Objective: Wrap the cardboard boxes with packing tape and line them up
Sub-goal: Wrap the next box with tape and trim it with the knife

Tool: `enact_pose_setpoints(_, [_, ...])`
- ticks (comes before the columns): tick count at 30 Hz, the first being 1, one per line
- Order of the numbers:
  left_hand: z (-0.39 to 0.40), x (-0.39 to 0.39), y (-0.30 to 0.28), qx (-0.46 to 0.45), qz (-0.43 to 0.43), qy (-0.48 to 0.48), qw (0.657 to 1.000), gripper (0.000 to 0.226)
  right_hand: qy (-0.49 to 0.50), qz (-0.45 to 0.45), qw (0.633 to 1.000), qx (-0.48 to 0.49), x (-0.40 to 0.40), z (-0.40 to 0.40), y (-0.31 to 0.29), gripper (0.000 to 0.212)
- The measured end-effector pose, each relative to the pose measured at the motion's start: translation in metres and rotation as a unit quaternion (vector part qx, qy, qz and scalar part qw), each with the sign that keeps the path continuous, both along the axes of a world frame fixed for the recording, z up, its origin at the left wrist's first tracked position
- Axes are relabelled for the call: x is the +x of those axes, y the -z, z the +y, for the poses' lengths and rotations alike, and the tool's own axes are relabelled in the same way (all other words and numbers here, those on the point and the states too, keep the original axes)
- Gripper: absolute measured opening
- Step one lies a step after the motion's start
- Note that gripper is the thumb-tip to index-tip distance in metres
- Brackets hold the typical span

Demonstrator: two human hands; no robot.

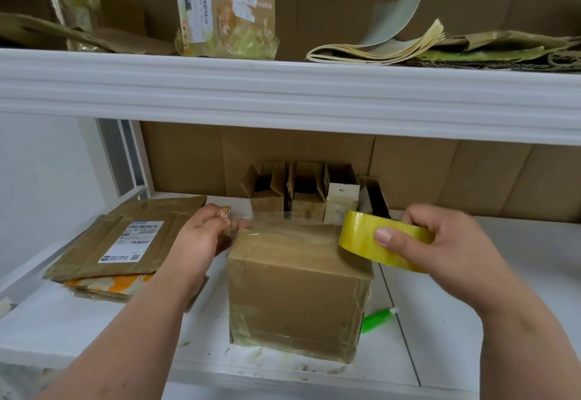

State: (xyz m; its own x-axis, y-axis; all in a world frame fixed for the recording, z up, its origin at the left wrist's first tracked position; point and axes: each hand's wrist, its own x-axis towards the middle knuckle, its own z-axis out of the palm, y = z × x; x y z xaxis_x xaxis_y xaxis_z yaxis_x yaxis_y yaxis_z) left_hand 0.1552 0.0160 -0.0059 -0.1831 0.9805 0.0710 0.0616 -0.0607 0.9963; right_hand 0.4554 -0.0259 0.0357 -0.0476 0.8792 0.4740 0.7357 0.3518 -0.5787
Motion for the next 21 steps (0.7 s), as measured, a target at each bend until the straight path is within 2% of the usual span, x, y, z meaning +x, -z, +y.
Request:
enact_pose_setpoints(2, [-0.001,0.001,0.0,0.001,-0.002,-0.007,1.0,0.022,-0.035,0.012,0.999,0.0,0.002,-0.003,0.005,0.059])
enact_pose_setpoints(7, [-0.006,0.006,0.002,0.009,0.039,-0.02,0.999,0.019,-0.129,0.121,0.984,-0.034,0.01,-0.006,0.004,0.036])
enact_pose_setpoints(10, [-0.008,0.005,0.001,0.004,0.027,-0.016,0.999,0.018,-0.154,0.164,0.974,-0.041,0.014,-0.007,-0.001,0.031])
enact_pose_setpoints(14, [-0.007,0.002,-0.002,-0.009,0.016,-0.011,1.0,0.016,-0.101,0.131,0.986,-0.004,0.025,-0.008,-0.01,0.05])
enact_pose_setpoints(19, [-0.009,0.01,-0.006,0.013,0.058,-0.002,0.998,0.015,-0.011,0.117,0.993,-0.028,0.03,-0.004,-0.009,0.034])
enact_pose_setpoints(21, [-0.009,0.007,-0.006,0.005,0.038,-0.002,0.999,0.015,0.015,0.1,0.993,-0.057,0.03,0.0,-0.004,0.032])
